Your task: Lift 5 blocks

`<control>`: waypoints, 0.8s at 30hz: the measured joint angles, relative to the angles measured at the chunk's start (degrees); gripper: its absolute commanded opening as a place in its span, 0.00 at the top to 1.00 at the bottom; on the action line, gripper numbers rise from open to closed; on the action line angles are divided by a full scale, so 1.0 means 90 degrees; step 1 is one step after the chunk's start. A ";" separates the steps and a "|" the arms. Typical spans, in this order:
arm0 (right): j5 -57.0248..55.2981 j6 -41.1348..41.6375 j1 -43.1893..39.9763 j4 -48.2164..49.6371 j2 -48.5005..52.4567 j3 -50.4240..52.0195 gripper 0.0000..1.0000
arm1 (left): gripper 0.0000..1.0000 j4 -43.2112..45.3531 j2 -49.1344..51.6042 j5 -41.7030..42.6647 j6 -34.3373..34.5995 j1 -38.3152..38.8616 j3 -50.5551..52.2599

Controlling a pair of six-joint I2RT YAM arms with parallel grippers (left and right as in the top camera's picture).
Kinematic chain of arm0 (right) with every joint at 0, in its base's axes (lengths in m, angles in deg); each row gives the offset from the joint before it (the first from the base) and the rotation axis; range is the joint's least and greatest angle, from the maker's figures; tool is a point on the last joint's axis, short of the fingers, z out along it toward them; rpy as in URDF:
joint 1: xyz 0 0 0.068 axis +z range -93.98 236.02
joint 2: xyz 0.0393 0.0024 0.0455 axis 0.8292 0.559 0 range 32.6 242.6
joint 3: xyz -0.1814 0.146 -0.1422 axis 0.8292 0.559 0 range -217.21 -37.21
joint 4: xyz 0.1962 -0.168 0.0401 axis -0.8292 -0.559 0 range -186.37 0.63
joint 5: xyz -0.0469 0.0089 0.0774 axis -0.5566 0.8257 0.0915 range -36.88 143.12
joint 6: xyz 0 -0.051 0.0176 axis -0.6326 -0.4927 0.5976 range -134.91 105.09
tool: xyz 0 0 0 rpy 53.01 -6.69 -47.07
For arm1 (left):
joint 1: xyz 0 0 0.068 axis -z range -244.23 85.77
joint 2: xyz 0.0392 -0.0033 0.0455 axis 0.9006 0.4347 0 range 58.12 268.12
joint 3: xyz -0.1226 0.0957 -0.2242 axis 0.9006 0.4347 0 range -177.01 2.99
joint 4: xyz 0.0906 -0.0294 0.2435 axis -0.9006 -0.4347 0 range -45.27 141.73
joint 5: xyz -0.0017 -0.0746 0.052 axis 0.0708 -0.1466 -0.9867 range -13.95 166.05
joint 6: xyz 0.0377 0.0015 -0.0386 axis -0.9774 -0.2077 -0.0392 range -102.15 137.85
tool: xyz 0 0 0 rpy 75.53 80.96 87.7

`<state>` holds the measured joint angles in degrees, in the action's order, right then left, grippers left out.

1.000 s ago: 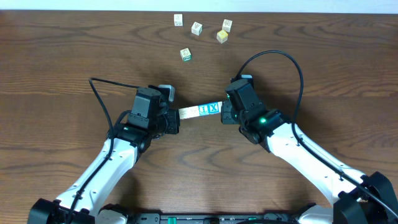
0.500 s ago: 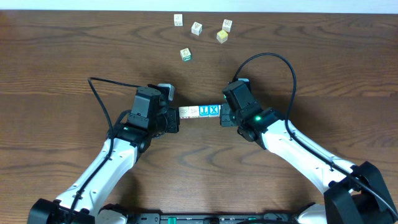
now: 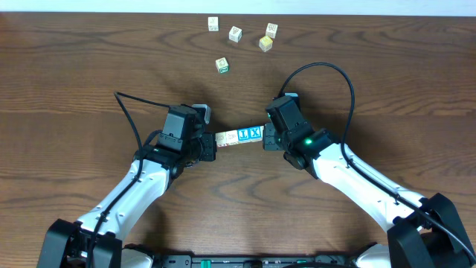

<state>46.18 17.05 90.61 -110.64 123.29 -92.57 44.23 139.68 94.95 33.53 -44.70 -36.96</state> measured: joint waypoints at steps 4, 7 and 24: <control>0.0000 0.0000 0.0000 0.0010 0.0068 0.0000 0.99 | 0.93 0.0000 0.0000 -0.0005 0.0002 0.0000 0.0000; 0.0007 -0.0002 0.0000 0.0007 0.0148 0.0000 0.99 | 0.92 0.0002 0.0000 -0.0022 0.0002 0.0000 0.0000; 0.0002 -0.0002 0.0000 0.0012 0.0175 0.0000 0.99 | 0.93 0.0005 0.0000 -0.0024 0.0002 0.0000 0.0000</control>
<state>46.20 17.03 90.61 -110.53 124.87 -92.57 44.27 139.68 94.73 33.55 -44.70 -36.96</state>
